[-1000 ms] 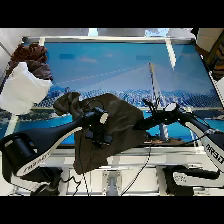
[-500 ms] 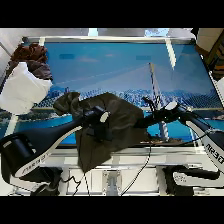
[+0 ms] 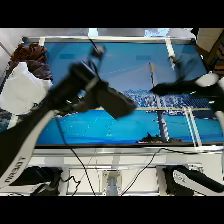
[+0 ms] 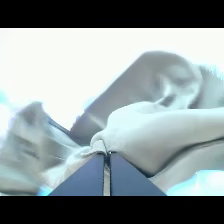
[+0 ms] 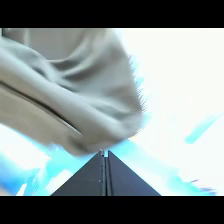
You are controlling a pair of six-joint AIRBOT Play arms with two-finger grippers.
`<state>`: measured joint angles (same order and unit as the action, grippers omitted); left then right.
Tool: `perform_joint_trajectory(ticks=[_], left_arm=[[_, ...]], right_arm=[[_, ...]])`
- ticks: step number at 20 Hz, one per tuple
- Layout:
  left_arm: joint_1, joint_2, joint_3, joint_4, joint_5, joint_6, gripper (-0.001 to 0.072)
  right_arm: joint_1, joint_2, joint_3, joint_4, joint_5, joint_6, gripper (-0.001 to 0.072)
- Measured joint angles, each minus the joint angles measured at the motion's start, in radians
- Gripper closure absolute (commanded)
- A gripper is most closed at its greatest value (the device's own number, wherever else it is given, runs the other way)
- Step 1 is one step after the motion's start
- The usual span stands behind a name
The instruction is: Fold the shirts.
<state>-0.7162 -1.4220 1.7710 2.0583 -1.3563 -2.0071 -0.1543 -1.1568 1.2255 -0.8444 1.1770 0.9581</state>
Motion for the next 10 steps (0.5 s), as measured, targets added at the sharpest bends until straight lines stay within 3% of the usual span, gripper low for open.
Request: perform_joint_trajectory(ticks=[5,10], left_arm=[[0.040,0.064,0.180,0.015,-0.089,0.044,0.0696],[0.033,0.062,0.207,-0.386,-0.063,0.130,0.0696]], right_arm=[[-0.144,0.105,0.116,0.002,0.163,0.048,0.0692],[-0.101,0.128,0.081,0.018,0.213,0.066,0.0692]])
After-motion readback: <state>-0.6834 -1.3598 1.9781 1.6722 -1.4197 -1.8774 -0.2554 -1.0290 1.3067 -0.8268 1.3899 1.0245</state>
